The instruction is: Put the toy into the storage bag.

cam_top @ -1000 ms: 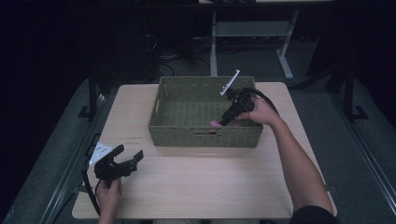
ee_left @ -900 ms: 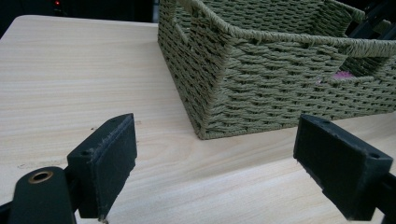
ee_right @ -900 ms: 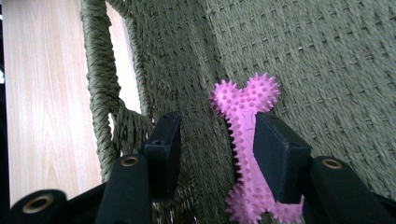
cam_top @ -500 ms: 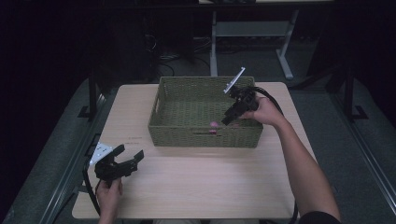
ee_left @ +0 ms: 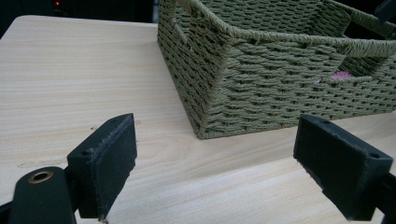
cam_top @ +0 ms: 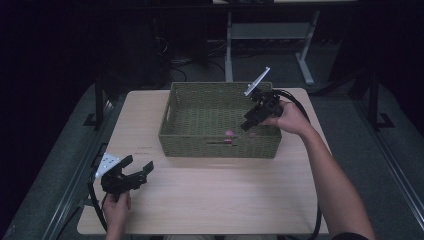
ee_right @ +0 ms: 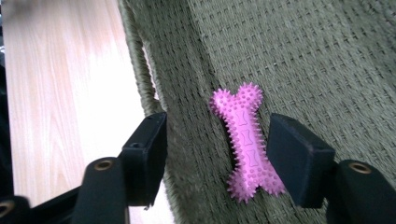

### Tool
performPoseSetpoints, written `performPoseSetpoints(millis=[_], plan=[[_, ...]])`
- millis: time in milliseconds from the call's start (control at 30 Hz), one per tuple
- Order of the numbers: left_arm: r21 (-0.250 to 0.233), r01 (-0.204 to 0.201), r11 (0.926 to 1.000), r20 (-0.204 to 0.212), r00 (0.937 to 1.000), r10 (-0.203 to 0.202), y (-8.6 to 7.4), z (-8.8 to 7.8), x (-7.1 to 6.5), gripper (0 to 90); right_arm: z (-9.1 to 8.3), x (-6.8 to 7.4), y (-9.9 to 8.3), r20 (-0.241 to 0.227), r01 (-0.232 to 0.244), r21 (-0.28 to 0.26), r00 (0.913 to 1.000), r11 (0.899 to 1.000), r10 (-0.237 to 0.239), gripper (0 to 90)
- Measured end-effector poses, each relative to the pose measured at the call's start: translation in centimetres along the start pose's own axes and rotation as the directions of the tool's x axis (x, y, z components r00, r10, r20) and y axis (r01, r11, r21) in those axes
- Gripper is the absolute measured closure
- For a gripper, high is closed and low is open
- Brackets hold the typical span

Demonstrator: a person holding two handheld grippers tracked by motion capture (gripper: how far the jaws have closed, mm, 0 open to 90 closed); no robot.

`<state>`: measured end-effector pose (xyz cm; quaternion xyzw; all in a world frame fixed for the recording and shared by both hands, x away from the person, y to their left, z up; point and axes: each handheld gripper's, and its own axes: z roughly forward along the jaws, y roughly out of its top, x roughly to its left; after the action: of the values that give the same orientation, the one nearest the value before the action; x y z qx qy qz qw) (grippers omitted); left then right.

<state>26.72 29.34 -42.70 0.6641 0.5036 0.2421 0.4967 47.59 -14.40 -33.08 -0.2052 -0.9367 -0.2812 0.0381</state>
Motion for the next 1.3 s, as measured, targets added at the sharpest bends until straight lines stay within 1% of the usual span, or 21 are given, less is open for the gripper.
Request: performPoseSetpoints(millis=[200, 367, 600, 800, 967, 1300], plan=[[0.002, -0.002, 1.0000, -0.001, 1.0000, 0.002, 0.0, 0.0, 0.0, 12.8, -1.0, 0.6, -0.2, 0.014, 0.007, -0.013, 0.9999, 1.000, -0.007, 36.1], [0.002, -0.001, 1.0000, -0.001, 1.0000, 0.001, 0.0, 0.0, 0.0, 12.8, -1.7, 1.1, -0.6, 0.021, -0.001, -0.031, 0.9998, 1.000, 0.002, 34.2], [0.003, -0.005, 1.0000, -0.002, 1.0000, 0.005, 0.0, 0.0, -0.1, 12.8, -2.1, 1.8, -1.4, 0.028, -0.009, -0.042, 0.9995, 0.999, 0.011, 31.4], [0.003, -0.008, 1.0000, 0.000, 1.0000, 0.008, 0.0, 0.1, -0.2, 12.8, -2.5, 2.6, -2.0, 0.037, -0.005, -0.048, 0.9993, 0.999, 0.007, 30.5], [0.006, -0.010, 0.9999, 0.001, 1.0000, 0.010, 0.0, 0.1, -0.3, 12.8, -2.9, 3.0, -2.8, 0.046, -0.015, -0.052, 0.9988, 0.999, 0.017, 28.4], [0.006, -0.010, 0.9999, -0.001, 0.9999, 0.010, 0.0, 0.1, -0.3, 12.8, -3.3, 3.7, -4.6, 0.057, -0.028, -0.062, 0.9979, 0.998, 0.032, 27.5]])
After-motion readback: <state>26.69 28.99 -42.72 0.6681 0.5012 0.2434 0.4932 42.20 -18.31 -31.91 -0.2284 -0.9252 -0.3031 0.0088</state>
